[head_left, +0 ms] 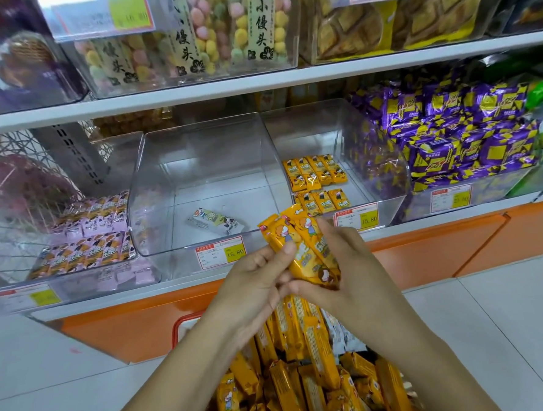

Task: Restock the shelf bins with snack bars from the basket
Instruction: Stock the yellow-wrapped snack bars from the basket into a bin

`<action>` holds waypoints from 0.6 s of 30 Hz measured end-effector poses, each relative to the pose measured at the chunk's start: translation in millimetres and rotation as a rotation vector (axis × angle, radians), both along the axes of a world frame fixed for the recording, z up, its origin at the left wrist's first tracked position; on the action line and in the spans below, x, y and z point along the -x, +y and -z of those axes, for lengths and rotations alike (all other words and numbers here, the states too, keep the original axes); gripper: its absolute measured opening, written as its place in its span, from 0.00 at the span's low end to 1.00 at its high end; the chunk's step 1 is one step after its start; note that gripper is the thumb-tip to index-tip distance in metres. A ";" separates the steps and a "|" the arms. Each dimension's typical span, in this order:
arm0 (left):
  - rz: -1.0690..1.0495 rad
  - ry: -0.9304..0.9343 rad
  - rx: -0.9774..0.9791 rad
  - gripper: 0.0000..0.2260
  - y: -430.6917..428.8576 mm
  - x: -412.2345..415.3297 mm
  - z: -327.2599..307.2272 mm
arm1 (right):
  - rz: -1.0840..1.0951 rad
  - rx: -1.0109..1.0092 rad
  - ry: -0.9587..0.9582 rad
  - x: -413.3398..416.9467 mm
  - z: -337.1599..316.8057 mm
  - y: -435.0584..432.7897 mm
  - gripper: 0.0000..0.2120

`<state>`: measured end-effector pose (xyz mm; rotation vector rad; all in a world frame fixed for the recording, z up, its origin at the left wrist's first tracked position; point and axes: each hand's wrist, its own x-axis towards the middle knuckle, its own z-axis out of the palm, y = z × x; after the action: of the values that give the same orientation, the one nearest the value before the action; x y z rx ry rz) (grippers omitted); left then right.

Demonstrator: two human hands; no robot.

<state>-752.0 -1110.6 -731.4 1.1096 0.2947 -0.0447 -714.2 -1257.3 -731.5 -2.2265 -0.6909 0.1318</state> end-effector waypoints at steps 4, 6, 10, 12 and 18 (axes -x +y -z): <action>0.002 -0.044 -0.049 0.14 1.3 -2.1 -13.9 | 0.070 -0.106 -0.062 -13.3 -17.6 10.8 0.36; -0.041 -0.071 -0.412 0.11 8.6 -2.1 -21.1 | 0.137 -0.151 -0.051 -43.9 -30.4 10.0 0.33; -0.135 -0.073 -1.120 0.18 33.7 -2.3 -19.8 | 0.393 0.301 -0.183 -129.8 -49.2 9.8 0.28; -0.114 0.003 -1.238 0.18 43.4 -1.3 -15.0 | 0.448 0.712 -0.264 -156.4 -48.8 18.9 0.23; -0.018 0.072 -1.338 0.19 48.1 -5.2 -8.2 | 0.333 1.152 -0.198 -183.9 -18.6 37.4 0.25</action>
<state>-746.8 -1062.6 -723.2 2.4348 0.4052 0.1558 -530.3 -1219.8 -712.9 -3.4626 -0.3354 0.1655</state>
